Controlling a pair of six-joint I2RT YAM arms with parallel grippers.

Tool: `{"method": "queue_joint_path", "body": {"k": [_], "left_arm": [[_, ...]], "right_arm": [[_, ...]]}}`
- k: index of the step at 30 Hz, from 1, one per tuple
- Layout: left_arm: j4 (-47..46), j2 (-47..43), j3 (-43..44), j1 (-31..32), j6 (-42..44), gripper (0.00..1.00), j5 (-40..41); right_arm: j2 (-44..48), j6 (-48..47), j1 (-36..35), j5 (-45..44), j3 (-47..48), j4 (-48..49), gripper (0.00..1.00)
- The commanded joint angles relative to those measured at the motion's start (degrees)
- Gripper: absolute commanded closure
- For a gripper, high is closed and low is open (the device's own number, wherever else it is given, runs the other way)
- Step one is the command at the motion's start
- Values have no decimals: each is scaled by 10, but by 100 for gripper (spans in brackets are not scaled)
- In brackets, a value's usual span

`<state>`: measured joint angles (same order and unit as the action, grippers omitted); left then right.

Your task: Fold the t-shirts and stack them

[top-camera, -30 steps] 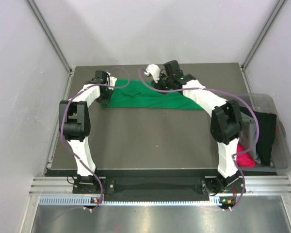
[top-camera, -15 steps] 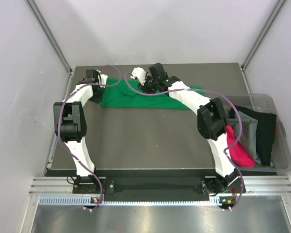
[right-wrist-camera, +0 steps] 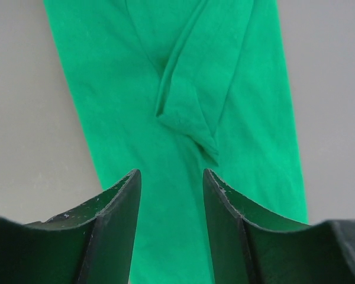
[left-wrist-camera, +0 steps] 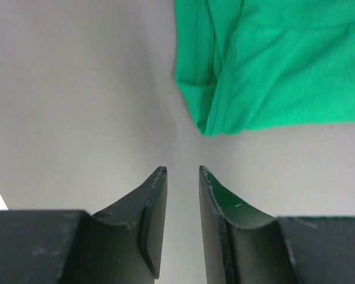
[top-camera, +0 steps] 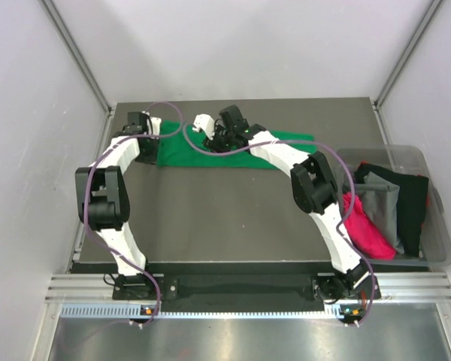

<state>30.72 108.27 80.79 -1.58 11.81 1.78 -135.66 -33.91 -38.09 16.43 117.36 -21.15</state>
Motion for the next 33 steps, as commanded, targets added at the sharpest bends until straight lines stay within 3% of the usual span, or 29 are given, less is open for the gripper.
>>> {"method": "queue_joint_path", "body": {"k": [1, 10, 21, 28, 33], "left_arm": [[-33, -68, -25, -20, -33, 67, -34], [-58, -133, -84, -44, -46, 67, -57], [-68, -132, -101, -49, -51, 67, -68], [-71, -133, -111, -50, -51, 67, -72], [-70, -133, -111, -52, -52, 67, -74]], "right_arm": [[-16, -2, -16, 27, 45, 43, 54], [-67, 2, -22, 40, 104, 40, 52], [-91, 6, -24, 39, 117, 44, 52], [-104, 14, -27, 31, 128, 59, 60], [-112, 11, -30, 22, 133, 58, 60]]}}
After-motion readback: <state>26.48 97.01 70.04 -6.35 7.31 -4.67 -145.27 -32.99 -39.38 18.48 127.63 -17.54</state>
